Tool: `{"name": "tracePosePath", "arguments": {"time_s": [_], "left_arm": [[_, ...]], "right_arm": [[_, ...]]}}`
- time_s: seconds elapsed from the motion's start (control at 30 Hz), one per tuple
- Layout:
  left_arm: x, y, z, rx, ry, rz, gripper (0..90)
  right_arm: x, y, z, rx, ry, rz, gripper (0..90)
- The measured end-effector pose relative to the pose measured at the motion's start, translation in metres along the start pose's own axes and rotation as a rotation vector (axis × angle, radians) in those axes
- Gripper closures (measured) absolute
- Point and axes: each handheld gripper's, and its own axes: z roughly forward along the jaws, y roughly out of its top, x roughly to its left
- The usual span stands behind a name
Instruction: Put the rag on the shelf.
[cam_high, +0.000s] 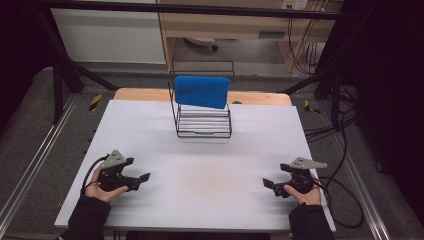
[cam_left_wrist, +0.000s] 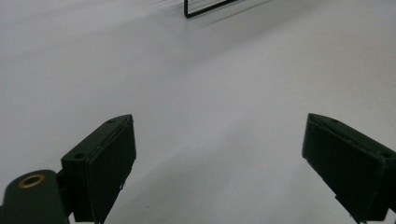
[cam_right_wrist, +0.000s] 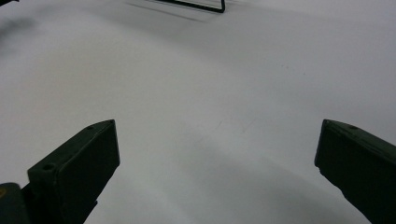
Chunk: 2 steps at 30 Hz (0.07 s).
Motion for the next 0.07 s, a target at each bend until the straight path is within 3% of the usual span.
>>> {"name": "tracePosePath", "arguments": {"time_s": [0.07], "left_arm": [[-0.0002,-0.0007,0.0002,0.006,0.000,0.005,9.8]], "right_arm": [[0.0000,-0.0002,0.0000,0.006,-0.001,0.003,0.6]]}}
